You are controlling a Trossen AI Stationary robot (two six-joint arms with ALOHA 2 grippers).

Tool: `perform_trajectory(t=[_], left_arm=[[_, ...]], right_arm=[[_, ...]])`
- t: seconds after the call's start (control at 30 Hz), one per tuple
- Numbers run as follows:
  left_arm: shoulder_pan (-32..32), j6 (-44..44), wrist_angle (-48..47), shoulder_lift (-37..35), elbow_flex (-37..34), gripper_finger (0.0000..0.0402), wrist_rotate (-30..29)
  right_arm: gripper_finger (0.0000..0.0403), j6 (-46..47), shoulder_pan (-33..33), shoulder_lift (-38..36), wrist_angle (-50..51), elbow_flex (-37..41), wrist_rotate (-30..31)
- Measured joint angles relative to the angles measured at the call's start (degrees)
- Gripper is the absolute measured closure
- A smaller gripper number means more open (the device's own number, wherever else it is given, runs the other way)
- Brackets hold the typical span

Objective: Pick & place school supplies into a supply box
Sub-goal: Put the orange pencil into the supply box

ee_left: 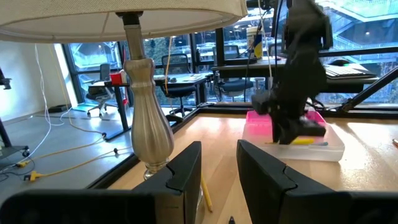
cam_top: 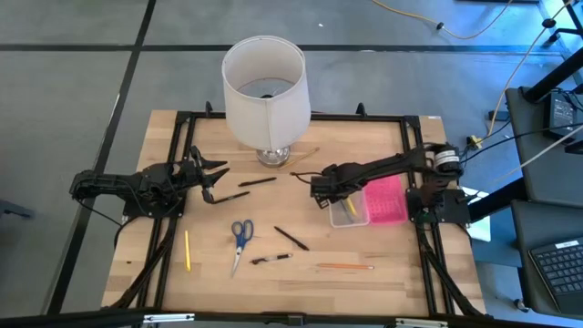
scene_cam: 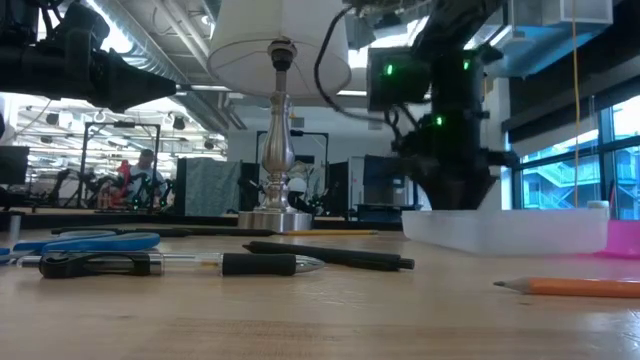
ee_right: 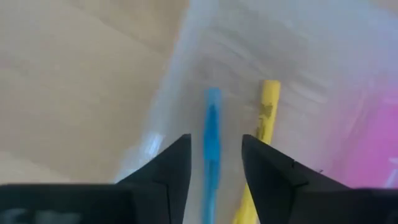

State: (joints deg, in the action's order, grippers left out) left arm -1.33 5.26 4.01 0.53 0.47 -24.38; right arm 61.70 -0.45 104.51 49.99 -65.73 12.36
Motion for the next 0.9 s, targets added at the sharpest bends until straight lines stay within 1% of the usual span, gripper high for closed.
perform_trajectory(t=[0.2,0.27,0.33,0.43,0.57,0.73,0.83,0.9], left_arm=[[0.0,0.0,0.0,0.0,0.0,0.0304,0.0],[0.0,0.0,0.0,0.0,0.0,0.0304,0.0],[0.0,0.0,0.0,0.0,0.0,0.0304,0.0],[0.0,0.0,0.0,0.0,0.0,0.0304,0.0],[0.0,0.0,0.0,0.0,0.0,0.0304,0.0],[0.0,0.0,0.0,0.0,0.0,0.0304,0.0],[0.0,0.0,0.0,0.0,0.0,0.0304,0.0],[0.0,0.0,0.0,0.0,0.0,0.0304,0.0]], right_arm=[[0.0257,2.2,0.8,-6.9,1.6,0.0,3.0],[0.0257,-0.1,2.0,-9.4,1.5,0.0,2.2],[0.0257,-3.6,3.9,-11.6,0.9,-0.1,-0.3],[0.0257,-4.3,8.4,-14.1,-1.0,-0.1,-2.4],[0.0256,-5.2,15.9,-15.1,-2.5,-0.1,-4.9],[0.0256,-4.9,26.1,-14.4,-2.0,-0.1,-9.3],[0.0257,-4.5,31.9,-13.1,-2.8,-0.1,-9.7],[0.0256,-2.1,35.1,-11.9,-3.0,-0.1,-9.7]])
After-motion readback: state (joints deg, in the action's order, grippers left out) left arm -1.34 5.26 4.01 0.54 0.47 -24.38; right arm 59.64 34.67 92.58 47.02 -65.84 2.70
